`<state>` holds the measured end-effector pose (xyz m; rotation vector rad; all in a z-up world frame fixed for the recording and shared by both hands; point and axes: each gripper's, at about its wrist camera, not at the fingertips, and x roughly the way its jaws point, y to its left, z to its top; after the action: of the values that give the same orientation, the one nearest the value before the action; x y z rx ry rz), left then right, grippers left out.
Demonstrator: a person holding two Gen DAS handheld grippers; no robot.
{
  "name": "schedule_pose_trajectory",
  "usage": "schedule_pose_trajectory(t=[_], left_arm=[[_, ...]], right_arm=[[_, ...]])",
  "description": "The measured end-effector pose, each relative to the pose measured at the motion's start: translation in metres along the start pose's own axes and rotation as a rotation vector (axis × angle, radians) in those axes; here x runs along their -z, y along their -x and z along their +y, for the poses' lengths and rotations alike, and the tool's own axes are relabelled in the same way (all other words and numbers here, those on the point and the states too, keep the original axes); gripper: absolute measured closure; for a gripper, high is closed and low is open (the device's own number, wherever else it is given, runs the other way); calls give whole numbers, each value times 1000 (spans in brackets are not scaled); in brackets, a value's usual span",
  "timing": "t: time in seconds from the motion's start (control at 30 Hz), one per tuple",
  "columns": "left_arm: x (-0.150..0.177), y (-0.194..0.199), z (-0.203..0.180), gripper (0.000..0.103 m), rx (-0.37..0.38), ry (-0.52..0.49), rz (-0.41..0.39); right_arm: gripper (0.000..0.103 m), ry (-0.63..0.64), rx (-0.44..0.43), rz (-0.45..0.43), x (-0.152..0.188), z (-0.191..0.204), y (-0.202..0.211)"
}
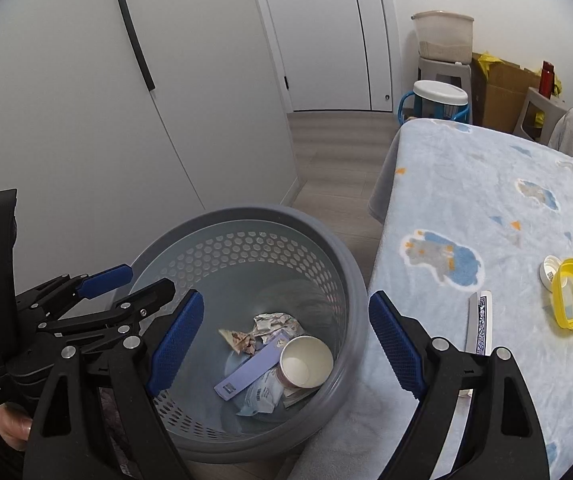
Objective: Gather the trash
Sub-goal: 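Move both tools back over the table toward the toothpaste and black hair tie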
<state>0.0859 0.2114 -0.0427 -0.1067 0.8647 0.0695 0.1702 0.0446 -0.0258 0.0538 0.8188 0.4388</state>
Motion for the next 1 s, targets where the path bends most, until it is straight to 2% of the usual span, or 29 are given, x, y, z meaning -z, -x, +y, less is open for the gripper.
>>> schedule_pose_trajectory(t=[0.3,1.0], left_arm=[[-1,-1,1,41,-3,4,1],[1,-6,-1,33,-4,-9,11]], right_arm=[[20,-6,0,3,2,0,0],[20,-32,6,6,11,-7,3]])
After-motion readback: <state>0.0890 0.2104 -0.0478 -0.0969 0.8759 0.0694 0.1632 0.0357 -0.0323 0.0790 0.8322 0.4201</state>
